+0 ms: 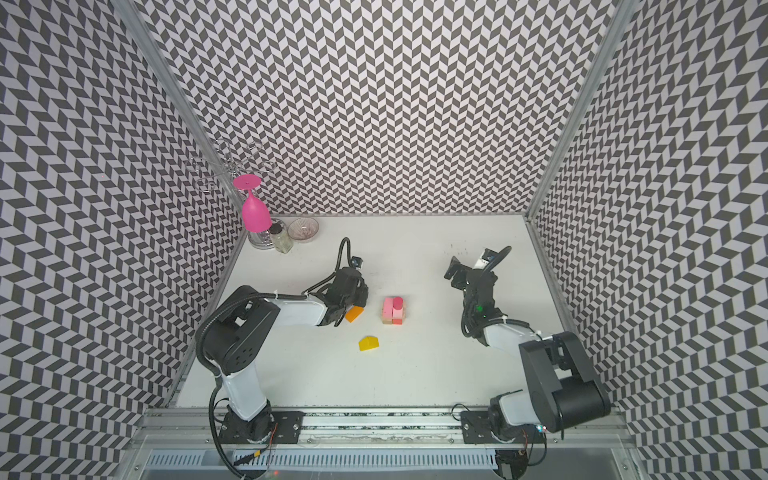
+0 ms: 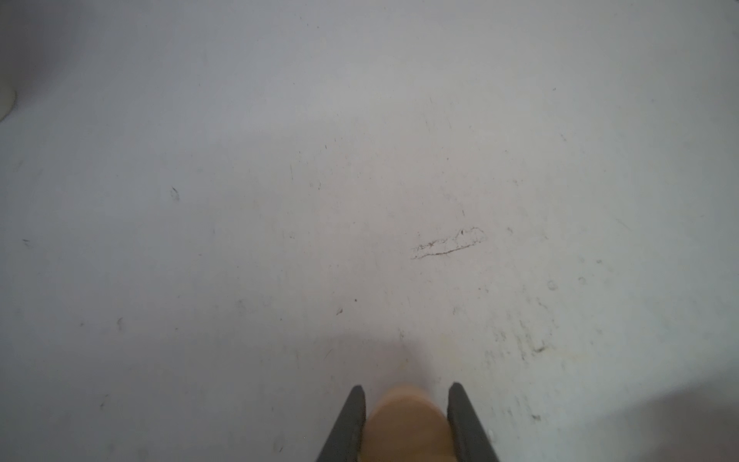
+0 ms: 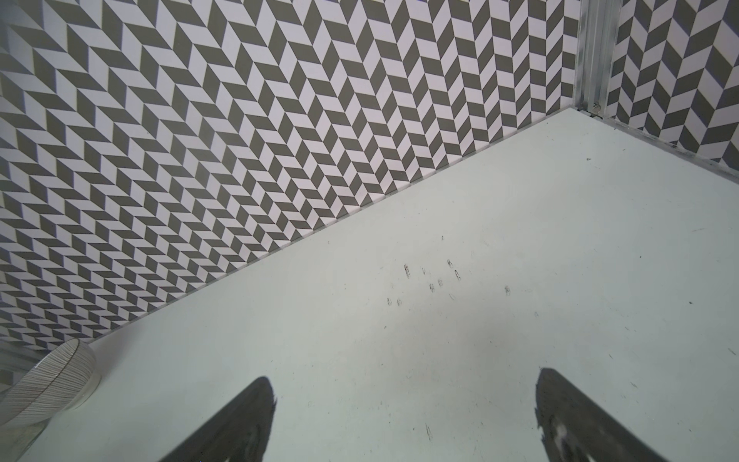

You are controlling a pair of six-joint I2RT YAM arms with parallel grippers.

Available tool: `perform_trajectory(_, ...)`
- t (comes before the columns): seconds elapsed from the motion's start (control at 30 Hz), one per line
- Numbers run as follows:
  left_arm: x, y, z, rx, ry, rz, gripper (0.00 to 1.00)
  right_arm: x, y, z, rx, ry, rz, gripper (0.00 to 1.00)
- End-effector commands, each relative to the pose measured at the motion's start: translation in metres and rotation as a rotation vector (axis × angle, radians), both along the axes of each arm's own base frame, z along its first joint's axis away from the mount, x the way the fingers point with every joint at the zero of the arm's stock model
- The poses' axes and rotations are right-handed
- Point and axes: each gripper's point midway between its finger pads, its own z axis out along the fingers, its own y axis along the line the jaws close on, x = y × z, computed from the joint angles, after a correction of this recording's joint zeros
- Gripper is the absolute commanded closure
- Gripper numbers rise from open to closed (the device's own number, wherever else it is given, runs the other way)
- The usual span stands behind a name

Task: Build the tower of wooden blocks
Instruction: 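Close the left gripper on the tan wooden cylinder, then carry the tan cylinder with the left gripper to beside the magenta cylinder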

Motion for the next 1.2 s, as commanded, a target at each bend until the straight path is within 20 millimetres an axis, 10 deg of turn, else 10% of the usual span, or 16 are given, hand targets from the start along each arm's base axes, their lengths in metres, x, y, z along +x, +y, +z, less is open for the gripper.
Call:
perform_trajectory(0.0,-0.001,0.008,0.044,-0.056,-0.072,0.039,0.86,0.007,0.000,0.012,0.013,-0.038,-0.002,0.00)
perform_trajectory(0.43,-0.052,-0.025,0.094,-0.181,-0.149,-0.125,0.92,0.005,0.003,0.013,0.015,-0.043,0.016,0.00)
perform_trajectory(1.17,-0.084,-0.090,0.072,-0.171,-0.076,-0.295,0.98,0.007,0.006,0.011,0.013,-0.036,0.032,0.00)
